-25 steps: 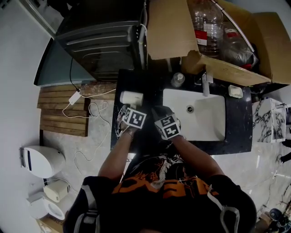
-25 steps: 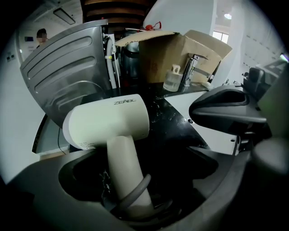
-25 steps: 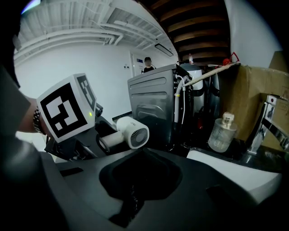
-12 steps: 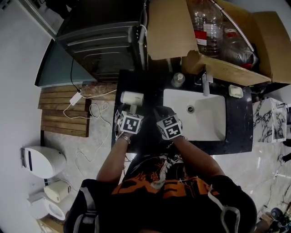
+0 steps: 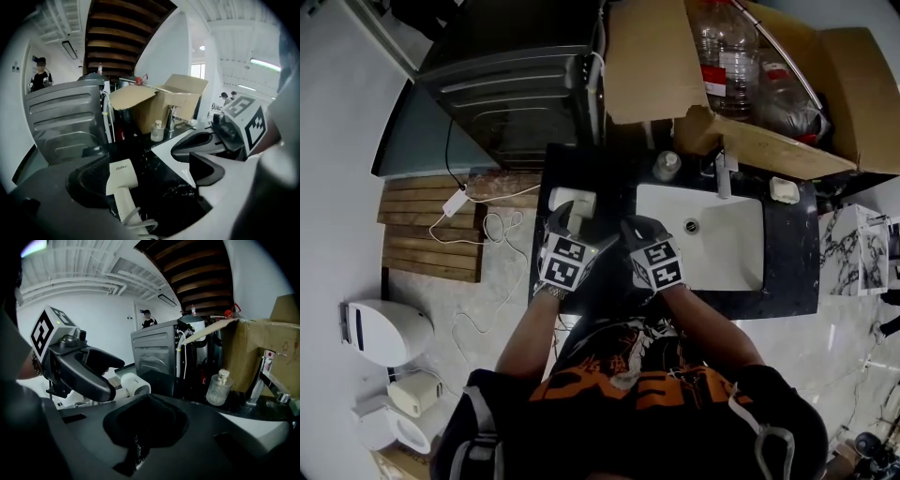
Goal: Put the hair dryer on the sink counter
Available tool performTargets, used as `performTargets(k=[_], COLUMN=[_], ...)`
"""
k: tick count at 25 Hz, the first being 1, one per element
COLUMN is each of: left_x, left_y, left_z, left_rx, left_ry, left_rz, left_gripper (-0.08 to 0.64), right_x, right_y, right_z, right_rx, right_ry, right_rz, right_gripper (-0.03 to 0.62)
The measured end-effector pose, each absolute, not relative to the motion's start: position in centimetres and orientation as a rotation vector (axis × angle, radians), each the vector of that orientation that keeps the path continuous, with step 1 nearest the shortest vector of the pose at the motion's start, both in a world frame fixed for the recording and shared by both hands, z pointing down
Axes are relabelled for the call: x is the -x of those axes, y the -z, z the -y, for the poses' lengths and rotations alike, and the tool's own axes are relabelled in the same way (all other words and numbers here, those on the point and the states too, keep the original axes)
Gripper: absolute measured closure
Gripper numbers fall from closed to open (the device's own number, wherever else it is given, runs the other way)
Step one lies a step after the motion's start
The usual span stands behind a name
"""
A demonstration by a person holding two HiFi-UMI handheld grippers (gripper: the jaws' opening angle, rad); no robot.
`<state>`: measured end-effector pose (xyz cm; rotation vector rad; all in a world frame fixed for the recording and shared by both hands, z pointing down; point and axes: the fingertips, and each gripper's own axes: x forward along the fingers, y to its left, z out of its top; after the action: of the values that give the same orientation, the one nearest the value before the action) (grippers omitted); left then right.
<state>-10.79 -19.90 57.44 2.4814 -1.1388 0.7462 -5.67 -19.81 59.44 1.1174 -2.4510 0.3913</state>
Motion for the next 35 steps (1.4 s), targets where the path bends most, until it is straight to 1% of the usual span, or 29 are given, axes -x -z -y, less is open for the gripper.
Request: performTargets(k=[4,7,14,16,20,22,24,25,28,30,33,35], left_x=[10.4,10.4,10.3,10.3,10.4,10.9,11.9,12.2,12.3,12.0,11.7,11.6], left_y=[-54.4,-52.1,-46.6,-45.2,-43.7,-42.2,-39.9,-38.8,-36.1,-34.6,-33.5,-33.0], left_z=[19.5,19.3,18.5,18.4,17.8,17.3,16.6,16.2,15.0,14.4,13.4,12.7], left_rx=[-2.581,-2.622,-2.697,-2.697,-2.671,-2.681,-2.694,-2.700,-2.712,-2.710,-2.715,-2.713], left_ry=[-0.616,-0.550,-0.415,-0.367,-0.257,-0.186,-0.070,-0.016,0.103,0.164,0.181,0.186], left_rz=[1.184,1.222,1.306,1.332,1.337,1.418,1.543,1.586,1.619,1.618,1.617,1.620], left_gripper=[0.020,0.064,0.129,0.173,0.221,0.259,0.375,0.403,0.440,0.452,0.460,0.480], right_x=[4.5,4.1,4.7,4.7,4.9,5.1,5.2,5.2,5.3,5.4,5.5,5.4], right_y=[-57.2,-54.6,-47.8,-46.0,-43.0,-41.8,-40.8,-40.3,-38.5,-37.1,-34.9,-33.8], right_z=[19.5,19.4,18.3,18.1,17.4,16.9,16.3,16.0,15.0,14.2,13.0,12.3], right_rx=[-1.172,-1.211,-1.239,-1.262,-1.291,-1.282,-1.278,-1.278,-1.269,-1.252,-1.233,-1.227], right_ry=[-0.389,-0.353,-0.191,-0.157,-0.091,-0.052,-0.024,-0.012,0.025,0.058,0.106,0.118], right_rz=[2.471,2.512,2.628,2.662,2.722,2.740,2.758,2.768,2.812,2.850,2.896,2.921], right_gripper=[0.578,0.578,0.578,0.578,0.578,0.578,0.578,0.578,0.578,0.578,0.578,0.578])
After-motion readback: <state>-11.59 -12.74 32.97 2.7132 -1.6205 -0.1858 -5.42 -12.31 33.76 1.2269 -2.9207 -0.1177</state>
